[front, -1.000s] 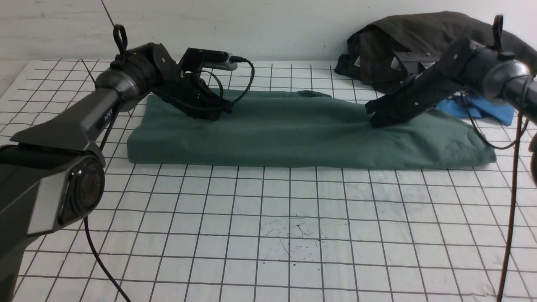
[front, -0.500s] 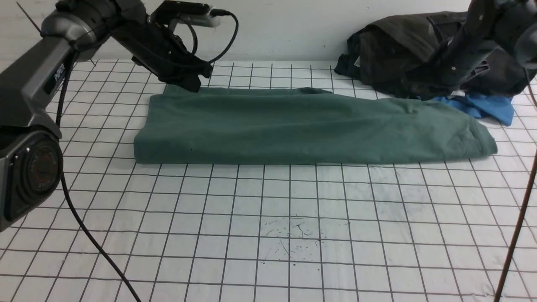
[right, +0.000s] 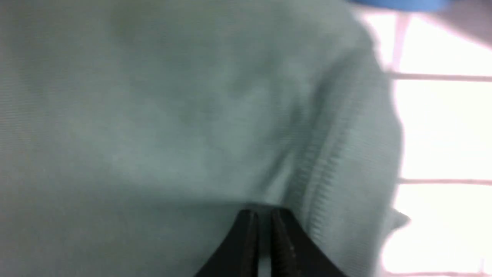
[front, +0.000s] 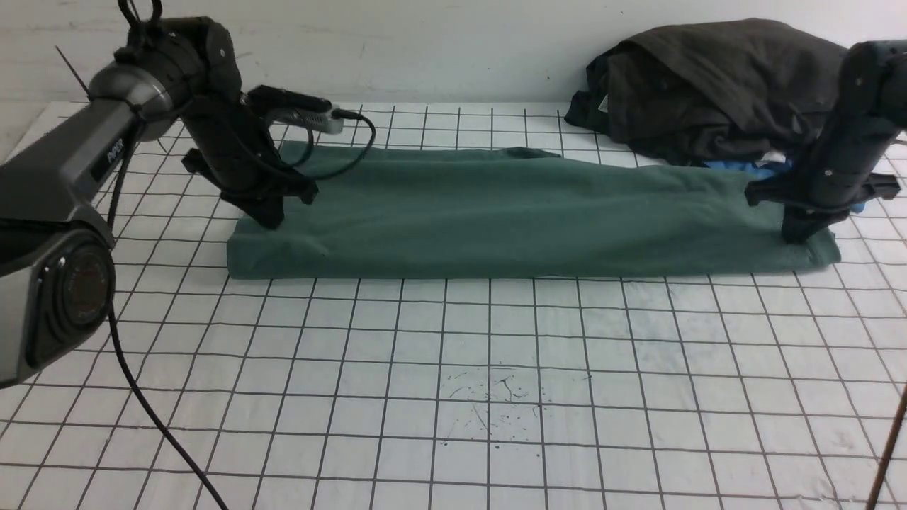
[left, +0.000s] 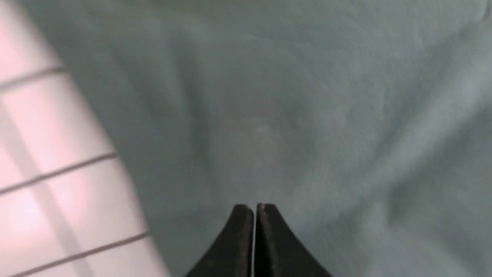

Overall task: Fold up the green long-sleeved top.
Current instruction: Use the right arm to clamp the right edge of the fabric

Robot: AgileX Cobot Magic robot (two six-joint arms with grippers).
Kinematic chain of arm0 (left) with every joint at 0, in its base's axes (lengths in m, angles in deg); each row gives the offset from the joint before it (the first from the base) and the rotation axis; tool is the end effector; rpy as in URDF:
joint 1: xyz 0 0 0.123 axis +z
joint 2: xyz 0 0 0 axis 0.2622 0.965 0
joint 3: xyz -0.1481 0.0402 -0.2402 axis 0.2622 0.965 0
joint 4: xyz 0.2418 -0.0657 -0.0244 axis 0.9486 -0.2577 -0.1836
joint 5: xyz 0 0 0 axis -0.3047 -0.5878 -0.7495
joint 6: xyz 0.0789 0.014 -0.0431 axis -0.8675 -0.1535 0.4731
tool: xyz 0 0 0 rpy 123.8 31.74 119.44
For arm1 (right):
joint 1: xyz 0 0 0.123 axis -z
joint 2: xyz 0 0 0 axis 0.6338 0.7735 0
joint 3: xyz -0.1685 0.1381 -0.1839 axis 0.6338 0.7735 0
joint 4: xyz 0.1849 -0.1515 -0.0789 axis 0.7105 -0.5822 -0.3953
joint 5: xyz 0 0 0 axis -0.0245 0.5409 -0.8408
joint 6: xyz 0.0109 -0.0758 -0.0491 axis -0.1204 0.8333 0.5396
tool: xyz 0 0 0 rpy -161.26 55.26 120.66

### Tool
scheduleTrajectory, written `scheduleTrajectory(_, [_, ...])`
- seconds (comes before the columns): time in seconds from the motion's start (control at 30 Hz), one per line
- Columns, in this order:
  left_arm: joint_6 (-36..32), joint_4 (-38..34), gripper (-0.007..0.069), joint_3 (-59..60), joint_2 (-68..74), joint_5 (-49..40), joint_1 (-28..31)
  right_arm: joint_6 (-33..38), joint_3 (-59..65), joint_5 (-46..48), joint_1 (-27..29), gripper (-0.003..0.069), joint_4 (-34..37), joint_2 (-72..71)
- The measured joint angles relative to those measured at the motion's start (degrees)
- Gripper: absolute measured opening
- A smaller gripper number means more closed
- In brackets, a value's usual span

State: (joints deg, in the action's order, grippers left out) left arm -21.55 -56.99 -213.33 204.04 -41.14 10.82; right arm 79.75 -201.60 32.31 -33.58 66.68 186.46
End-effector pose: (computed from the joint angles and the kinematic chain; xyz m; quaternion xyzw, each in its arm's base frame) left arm 0.5150 -0.0505 0.2104 0.1682 0.9712 -0.0457 0.1624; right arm 0.5036 -0.0500 0.1782 0.0044 0.9952 -0.0057 0.0972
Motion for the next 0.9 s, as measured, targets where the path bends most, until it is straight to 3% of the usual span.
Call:
scheduleTrajectory(0.13, [0.04,-1.22,-0.0007,0.00,-7.70,0.00,0.03,0.36,0.00,0.00,2.36,0.0210,1.95,-2.19])
scheduleTrajectory(0.27, [-1.18,-6.61,-0.0007,2.74,-19.29,0.00,-0.03,-1.37,0.00,0.06,4.78,0.0398,1.37,-1.73])
scheduleTrajectory(0.37, [-3.84,-9.75,-0.0007,8.11,-27.92,-0.28,-0.08,-1.75,0.00,0.06,5.31,0.0482,2.56,0.04])
scheduleTrajectory(0.43, [-5.14,-10.38,-0.0007,12.32,-32.08,-0.65,-0.12,-1.77,0.00,0.06,5.31,0.0500,4.61,1.36])
scheduleTrajectory(0.6, [-5.89,-10.13,-0.0007,21.14,-40.47,-1.31,-0.12,-0.70,-0.05,-0.17,4.96,0.0421,7.24,3.11])
scheduleTrajectory(0.67, [-5.89,-9.75,-0.0007,24.59,-43.96,-1.31,-0.12,0.23,-0.11,-0.17,4.75,0.0332,7.49,3.12])
scheduleTrajectory(0.73, [-5.84,-8.61,-0.0007,28.68,-48.16,-1.25,-0.12,1.03,-0.11,-0.17,4.70,0.0178,8.10,3.12])
scheduleTrajectory(0.77, [-5.84,-8.48,-0.0007,29.11,-49.02,-1.25,-0.12,1.03,-0.11,-0.17,4.70,0.0178,8.10,3.12])
scheduleTrajectory(0.8, [-5.69,-6.98,-0.0007,33.52,-52.72,-1.25,-0.12,2.00,-0.05,-0.10,4.64,0.0071,8.73,2.56])
scheduleTrajectory(0.9, [-4.74,-4.40,-0.0007,41.44,-60.21,-1.25,-0.12,3.35,0.07,0.53,4.77,0.0055,8.87,-0.02])
